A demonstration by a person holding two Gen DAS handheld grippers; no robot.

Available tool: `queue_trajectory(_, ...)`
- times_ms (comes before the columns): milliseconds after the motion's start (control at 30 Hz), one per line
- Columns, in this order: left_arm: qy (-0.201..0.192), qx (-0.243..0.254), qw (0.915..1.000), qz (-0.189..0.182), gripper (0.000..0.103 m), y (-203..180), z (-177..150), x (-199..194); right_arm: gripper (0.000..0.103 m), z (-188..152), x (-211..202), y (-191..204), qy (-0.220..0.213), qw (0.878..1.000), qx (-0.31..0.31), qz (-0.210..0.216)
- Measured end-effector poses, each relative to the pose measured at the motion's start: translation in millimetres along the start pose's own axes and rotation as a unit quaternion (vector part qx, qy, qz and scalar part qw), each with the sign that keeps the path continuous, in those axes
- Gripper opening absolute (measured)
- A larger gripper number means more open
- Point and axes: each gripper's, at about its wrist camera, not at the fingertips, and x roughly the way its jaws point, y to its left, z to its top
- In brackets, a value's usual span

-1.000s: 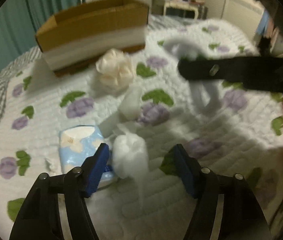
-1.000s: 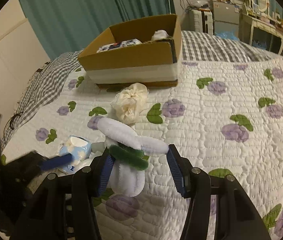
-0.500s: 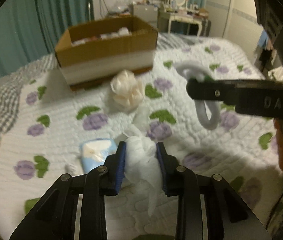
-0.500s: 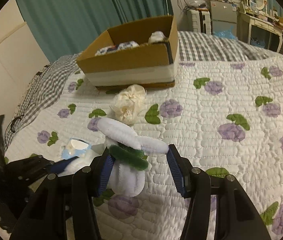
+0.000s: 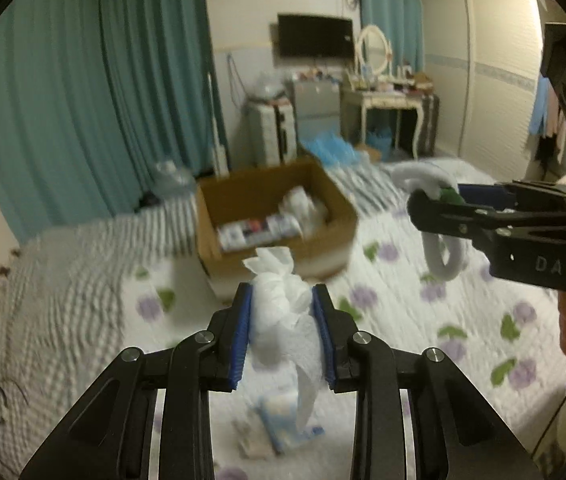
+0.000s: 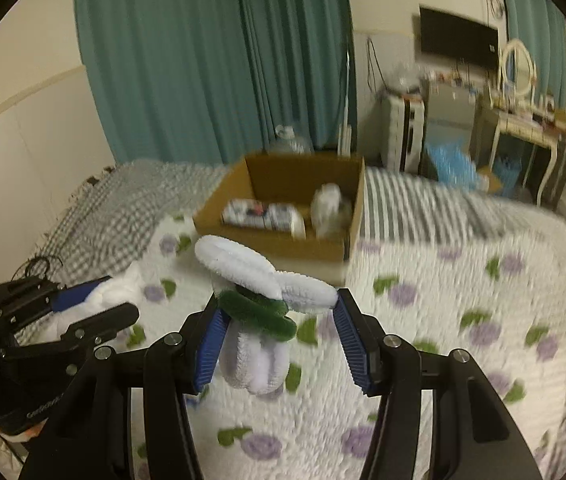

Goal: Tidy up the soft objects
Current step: 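Carry the gloves and cloth into the box and open both grippers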

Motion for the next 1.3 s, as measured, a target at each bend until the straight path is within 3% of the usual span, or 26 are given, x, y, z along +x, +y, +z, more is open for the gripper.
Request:
queue_trajectory(300,-0.067,0.010,0.9975,0.022,0.029,17,73,18,0.053,82,-14,18,-0.061,0.997,-0.043,-0.003)
queue_trajectory(567,-0.071,-0.020,0.9968,0.032,0.029,51,103,101,0.053,137,28,3,-0.079,0.995,-0.047,-0.027)
queue_trajectory(867,-0.003,-0.022,0.9993,0.030,0.029,70,82,216,0.053,161,149,-18,-0.031,0.998,-0.042,-0.026)
queue_trajectory(1033,0.003,0.003,0.9996,0.029,0.031,62,75,235,0.053,149,201,-31,0.012,0.999,-0.039,-0.032)
queue_trajectory(1167,0.000,-0.007,0.9997,0.022,0.033,60,73,234,0.056,142,226,-44,0.037,0.999,-0.027,-0.027)
queue_trajectory(1233,0.009,-0.011,0.9997,0.020,0.041,61,75,234,0.061,141,227,-51,0.036,0.999,-0.014,-0.022)
queue_trajectory(1300,-0.003,-0.012,0.9995,0.029,0.067,60,77,228,0.072,141,226,-55,0.035,0.999,-0.008,-0.011)
